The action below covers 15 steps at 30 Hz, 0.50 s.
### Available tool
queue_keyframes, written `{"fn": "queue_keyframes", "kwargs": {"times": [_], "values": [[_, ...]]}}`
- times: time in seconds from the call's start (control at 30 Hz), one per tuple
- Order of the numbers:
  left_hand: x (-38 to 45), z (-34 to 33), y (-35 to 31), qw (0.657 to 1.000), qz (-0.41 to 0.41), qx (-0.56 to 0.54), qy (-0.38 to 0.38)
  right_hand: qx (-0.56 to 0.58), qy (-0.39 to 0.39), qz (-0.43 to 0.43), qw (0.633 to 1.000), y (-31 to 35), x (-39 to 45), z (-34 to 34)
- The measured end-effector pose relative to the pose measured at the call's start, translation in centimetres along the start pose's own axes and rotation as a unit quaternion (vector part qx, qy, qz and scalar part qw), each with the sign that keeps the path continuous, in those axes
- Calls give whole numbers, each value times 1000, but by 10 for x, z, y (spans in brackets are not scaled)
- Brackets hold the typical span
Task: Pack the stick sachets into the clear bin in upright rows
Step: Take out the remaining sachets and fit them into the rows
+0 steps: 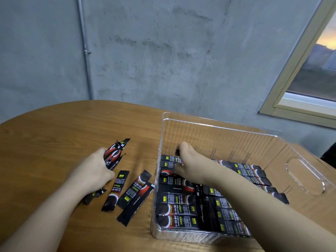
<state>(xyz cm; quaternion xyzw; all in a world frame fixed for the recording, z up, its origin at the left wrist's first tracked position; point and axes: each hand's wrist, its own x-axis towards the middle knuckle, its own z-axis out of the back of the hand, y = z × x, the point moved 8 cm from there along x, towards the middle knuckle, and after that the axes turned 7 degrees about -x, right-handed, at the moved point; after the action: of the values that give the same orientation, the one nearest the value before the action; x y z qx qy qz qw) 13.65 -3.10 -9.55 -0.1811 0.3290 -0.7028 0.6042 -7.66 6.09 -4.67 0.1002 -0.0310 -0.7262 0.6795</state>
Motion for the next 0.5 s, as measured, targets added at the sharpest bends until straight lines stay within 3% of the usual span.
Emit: {"fn": "queue_keyframes", "kwargs": {"times": [0.1, 0.2, 0.5], "values": [[0, 0, 0, 1000, -1, 1, 0, 53, 46, 20, 997, 10, -2, -6], [-2, 0, -1, 1000, 3, -3, 4, 20, 90, 49, 995, 16, -2, -16], [-4, -1, -3, 1000, 2, -21, 12, -173, 31, 73, 982, -7, -9, -17]]}}
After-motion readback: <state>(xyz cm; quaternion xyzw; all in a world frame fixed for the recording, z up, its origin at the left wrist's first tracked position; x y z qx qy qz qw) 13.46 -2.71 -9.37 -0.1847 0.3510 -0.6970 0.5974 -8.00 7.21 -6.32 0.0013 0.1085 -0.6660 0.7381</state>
